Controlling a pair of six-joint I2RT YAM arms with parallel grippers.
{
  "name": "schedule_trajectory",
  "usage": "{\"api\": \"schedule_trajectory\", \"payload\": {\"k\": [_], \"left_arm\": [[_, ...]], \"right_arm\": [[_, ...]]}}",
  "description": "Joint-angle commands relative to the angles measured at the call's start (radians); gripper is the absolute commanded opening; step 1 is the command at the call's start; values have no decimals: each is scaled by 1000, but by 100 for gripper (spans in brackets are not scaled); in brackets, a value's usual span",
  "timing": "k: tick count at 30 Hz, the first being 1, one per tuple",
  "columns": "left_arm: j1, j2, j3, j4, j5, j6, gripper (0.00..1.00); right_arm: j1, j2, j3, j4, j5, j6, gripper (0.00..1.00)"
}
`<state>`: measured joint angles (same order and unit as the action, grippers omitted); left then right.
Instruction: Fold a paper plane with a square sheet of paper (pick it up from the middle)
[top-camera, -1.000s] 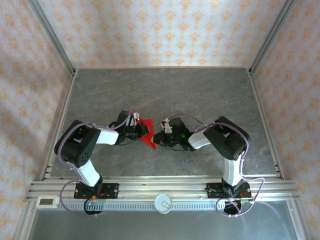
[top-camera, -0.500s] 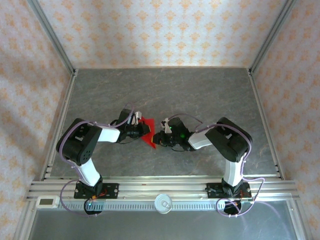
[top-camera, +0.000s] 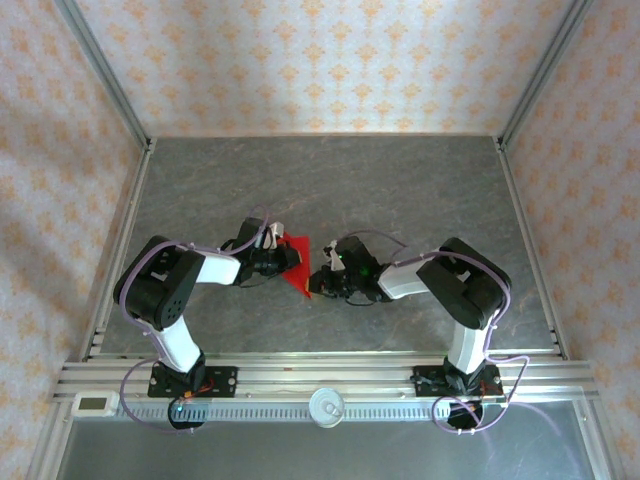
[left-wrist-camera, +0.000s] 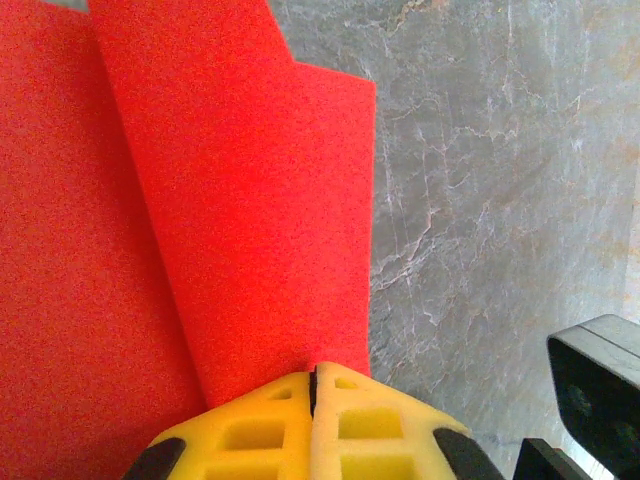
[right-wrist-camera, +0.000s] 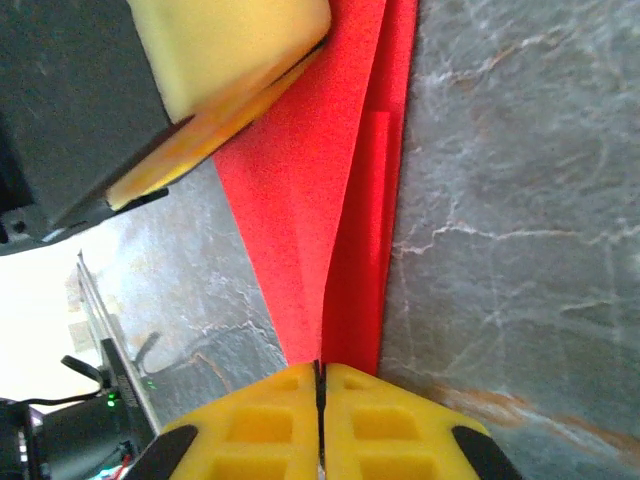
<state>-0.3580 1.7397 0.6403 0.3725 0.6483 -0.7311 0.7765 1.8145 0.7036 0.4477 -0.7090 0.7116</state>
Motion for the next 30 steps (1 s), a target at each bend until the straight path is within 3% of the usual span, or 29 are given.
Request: {"api": "schedule_trajectory", "payload": {"k": [1, 12, 17, 19, 25, 27, 30], "left_arm": [[8, 60, -30, -87, -73, 35, 5], [8, 58, -42, -73, -69, 29, 5], [8, 55, -44, -67, -68, 24, 5], [8, 56, -44, -67, -68, 23, 5], [8, 54, -46, -67, -68, 25, 5], [8, 55, -47, -66, -67, 24, 5], [8, 57, -47, -60, -64, 22, 5]], "right_arm": [[15, 4, -10, -75, -3, -4, 5], [23, -43, -44, -97, 11, 16, 12], [33, -36, -45, -123, 15, 3, 0], [36, -27, -44, -132, 15, 2, 0], [41, -69, -46, -179, 60, -1, 16], [41, -76, -49, -184, 63, -3, 15], [46, -60, -49, -187, 59, -7, 5]]}}
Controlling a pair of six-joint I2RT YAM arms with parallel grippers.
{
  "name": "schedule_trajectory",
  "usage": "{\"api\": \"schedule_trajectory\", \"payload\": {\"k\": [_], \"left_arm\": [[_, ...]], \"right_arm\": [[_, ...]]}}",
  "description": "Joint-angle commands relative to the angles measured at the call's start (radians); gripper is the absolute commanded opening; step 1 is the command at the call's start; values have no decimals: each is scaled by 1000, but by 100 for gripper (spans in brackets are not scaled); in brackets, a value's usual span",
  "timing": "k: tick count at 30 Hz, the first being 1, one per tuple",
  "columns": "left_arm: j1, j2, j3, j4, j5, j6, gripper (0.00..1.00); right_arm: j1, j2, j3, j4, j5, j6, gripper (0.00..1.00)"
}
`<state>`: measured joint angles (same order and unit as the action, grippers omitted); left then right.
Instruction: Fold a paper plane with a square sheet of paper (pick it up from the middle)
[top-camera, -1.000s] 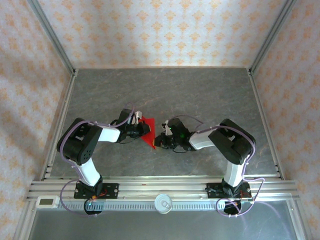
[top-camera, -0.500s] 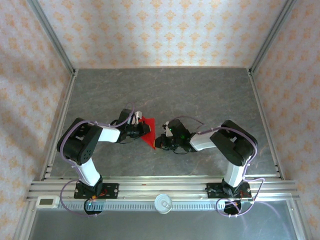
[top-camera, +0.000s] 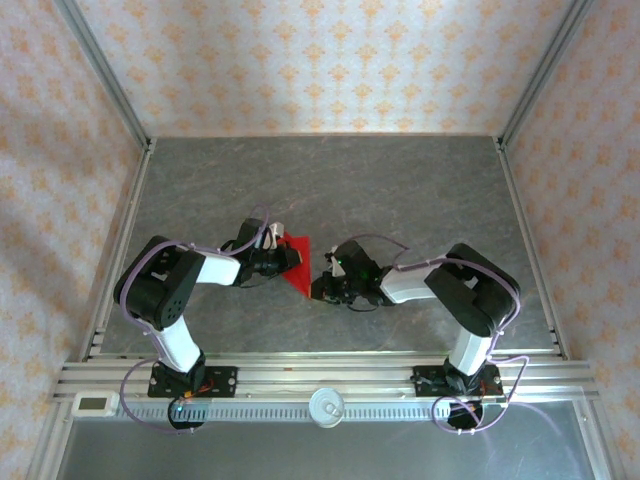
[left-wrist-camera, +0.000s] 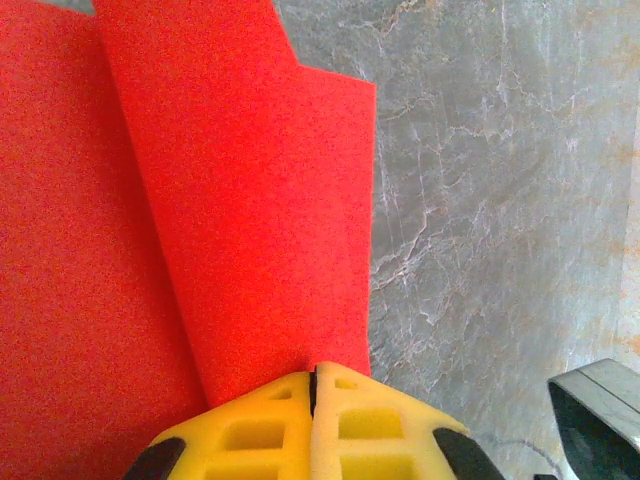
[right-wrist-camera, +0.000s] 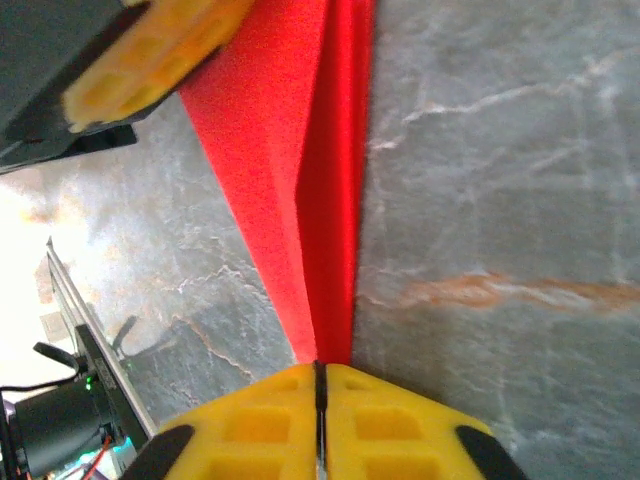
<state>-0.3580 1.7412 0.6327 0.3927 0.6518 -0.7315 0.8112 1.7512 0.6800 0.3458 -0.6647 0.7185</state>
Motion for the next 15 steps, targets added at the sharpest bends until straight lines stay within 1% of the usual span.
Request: {"api": "schedule_trajectory", "payload": {"k": [1, 2, 7, 10, 13, 15], "left_arm": [[9, 56, -39, -80, -66, 21, 5], [8, 55, -40, -79, -66, 20, 5], [8, 55, -39, -79, -66, 21, 5], [8, 54, -39, -80, -66, 23, 5], [8, 54, -41, -79, -64, 24, 5], [7, 52, -44, -78, -64, 24, 5]], "right_arm": [[14, 9, -23, -87, 14, -14, 2], [17, 15, -21, -88, 13, -16, 0], [19, -3, -19, -90, 15, -14, 1], [20, -34, -7, -102, 29, -20, 9], [14, -84, 16, -135, 74, -28, 17], [4, -119, 19, -133, 85, -25, 20]]}}
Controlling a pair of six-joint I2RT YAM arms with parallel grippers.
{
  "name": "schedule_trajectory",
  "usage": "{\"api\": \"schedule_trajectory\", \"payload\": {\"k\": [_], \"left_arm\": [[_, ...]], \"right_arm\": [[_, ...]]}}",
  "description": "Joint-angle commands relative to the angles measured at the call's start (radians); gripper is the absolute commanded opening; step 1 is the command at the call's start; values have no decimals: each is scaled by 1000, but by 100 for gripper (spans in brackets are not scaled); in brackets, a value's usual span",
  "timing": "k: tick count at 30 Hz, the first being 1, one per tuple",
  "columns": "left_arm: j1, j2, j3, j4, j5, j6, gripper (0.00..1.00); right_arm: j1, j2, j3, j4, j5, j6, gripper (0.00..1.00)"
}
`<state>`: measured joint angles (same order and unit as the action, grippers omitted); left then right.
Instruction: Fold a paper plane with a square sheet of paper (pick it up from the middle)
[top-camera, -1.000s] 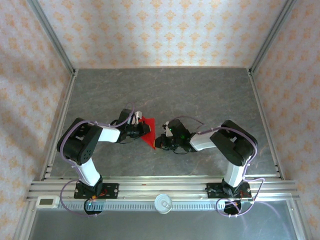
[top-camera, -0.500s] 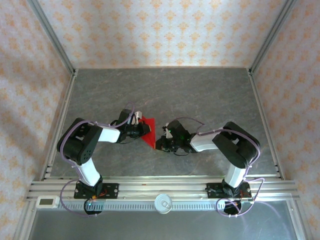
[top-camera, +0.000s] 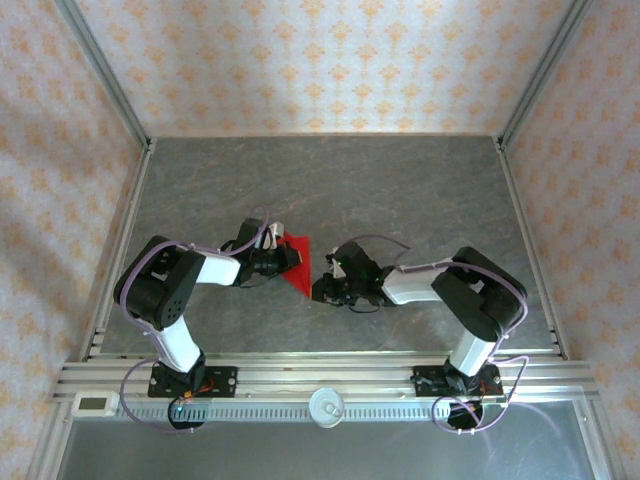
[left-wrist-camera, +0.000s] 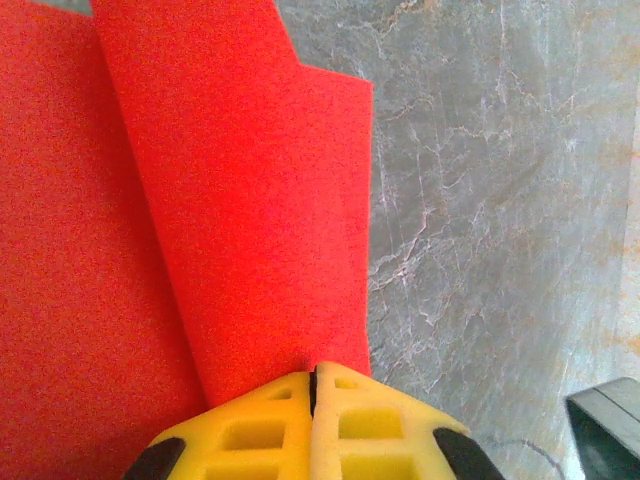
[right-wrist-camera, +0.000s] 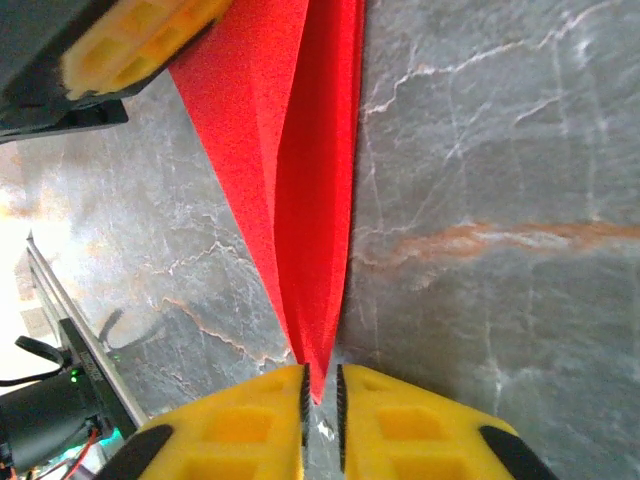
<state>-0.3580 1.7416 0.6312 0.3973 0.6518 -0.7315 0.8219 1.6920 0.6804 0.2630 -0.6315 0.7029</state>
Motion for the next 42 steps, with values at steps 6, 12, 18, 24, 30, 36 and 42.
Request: {"api": "schedule_trajectory", "payload": {"k": [6, 12, 18, 24, 30, 36, 42], "left_arm": [[7, 55, -46, -79, -63, 29, 5], [6, 59, -43, -73, -58, 23, 5], [6, 64, -35, -76, -54, 26, 5], [6, 63, -35, -71, -52, 22, 5], [6, 66, -31, -74, -50, 25, 5], [5, 64, -29, -83, -52, 30, 5], [5, 64, -34, -78, -55, 28, 5]], "right_arm": [[-26, -86, 55, -19, -5, -2, 13], [-15, 35, 192, -75, -38, -25, 0], [-3, 147, 316, -195, -13, -73, 0], [5, 200, 362, -242, 4, -93, 0], [8, 224, 376, -300, 53, -107, 0], [8, 207, 295, -264, 52, -86, 0], [8, 168, 158, -129, 13, -14, 0]]}}
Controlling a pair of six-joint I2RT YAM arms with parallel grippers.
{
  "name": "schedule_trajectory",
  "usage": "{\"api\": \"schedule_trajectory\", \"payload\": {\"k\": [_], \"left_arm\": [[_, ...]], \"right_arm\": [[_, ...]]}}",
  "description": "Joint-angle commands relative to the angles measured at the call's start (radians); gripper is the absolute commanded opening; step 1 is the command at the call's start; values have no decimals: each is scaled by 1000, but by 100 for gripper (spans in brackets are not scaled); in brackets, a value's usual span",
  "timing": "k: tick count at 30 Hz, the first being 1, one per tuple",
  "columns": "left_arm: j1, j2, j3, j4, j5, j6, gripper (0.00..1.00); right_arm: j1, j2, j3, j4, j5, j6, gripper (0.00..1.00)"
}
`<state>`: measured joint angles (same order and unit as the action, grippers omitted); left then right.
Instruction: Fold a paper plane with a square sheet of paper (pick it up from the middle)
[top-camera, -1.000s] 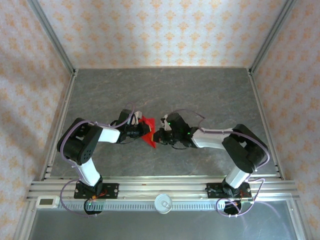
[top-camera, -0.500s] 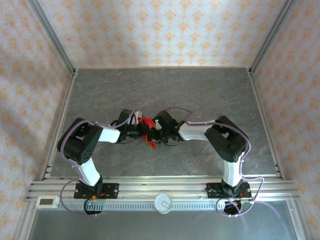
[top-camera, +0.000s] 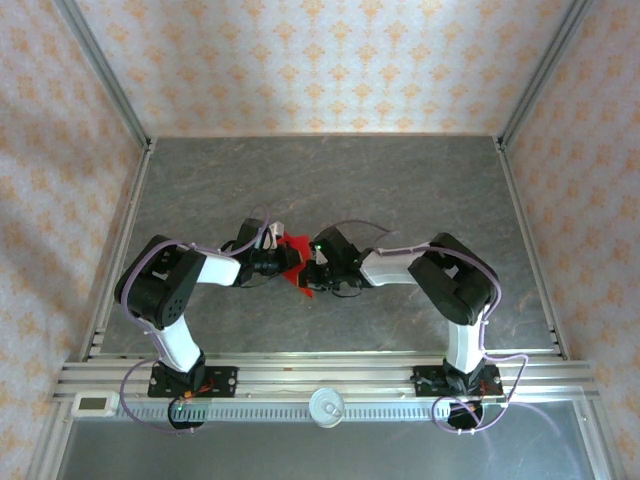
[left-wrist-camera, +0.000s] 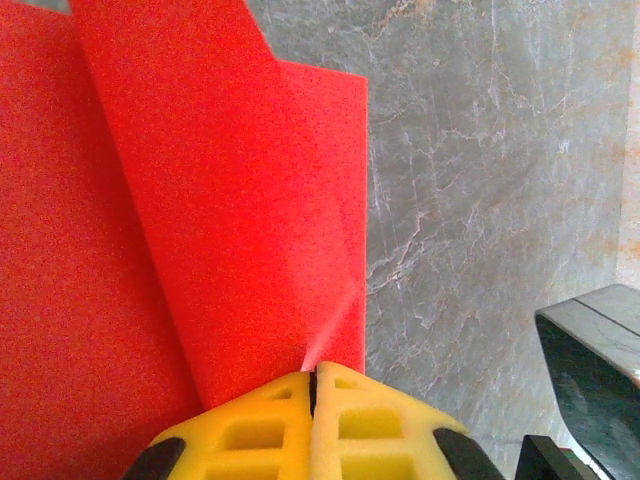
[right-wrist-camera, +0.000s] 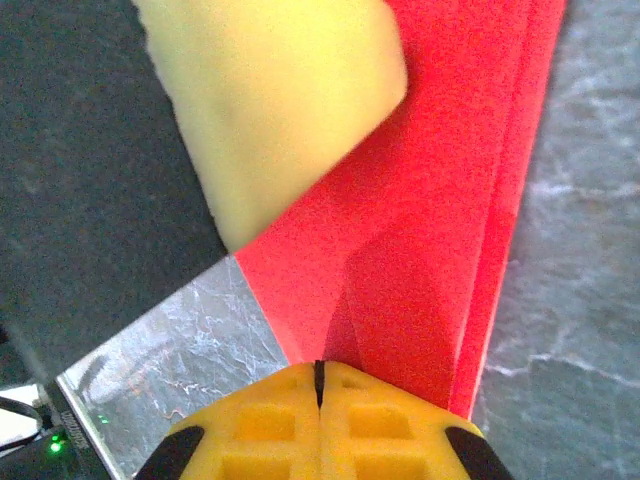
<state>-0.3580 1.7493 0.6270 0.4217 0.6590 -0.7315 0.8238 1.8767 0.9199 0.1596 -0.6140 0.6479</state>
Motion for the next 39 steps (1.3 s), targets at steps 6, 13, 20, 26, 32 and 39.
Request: {"api": "schedule_trajectory", "payload": {"k": [6, 13, 20, 26, 32, 39], "left_arm": [[6, 65, -38, -90, -65, 21, 5], [5, 70, -55, -60, -62, -5, 5], [5, 63, -53, -66, -62, 0, 5], [4, 53, -54, -70, -59, 1, 5], [2, 53, -49, -78, -60, 6, 5], [2, 53, -45, -81, -58, 7, 5]], "right_arm": [[6, -85, -171, 50, -21, 75, 0], [12, -138, -265, 55, -15, 79, 0], [30, -195, -286, 2, -8, 54, 0], [31, -254, -196, -34, 36, 49, 0], [29, -162, -59, -18, 21, 54, 0], [31, -13, 20, -58, 41, 40, 0]]}}
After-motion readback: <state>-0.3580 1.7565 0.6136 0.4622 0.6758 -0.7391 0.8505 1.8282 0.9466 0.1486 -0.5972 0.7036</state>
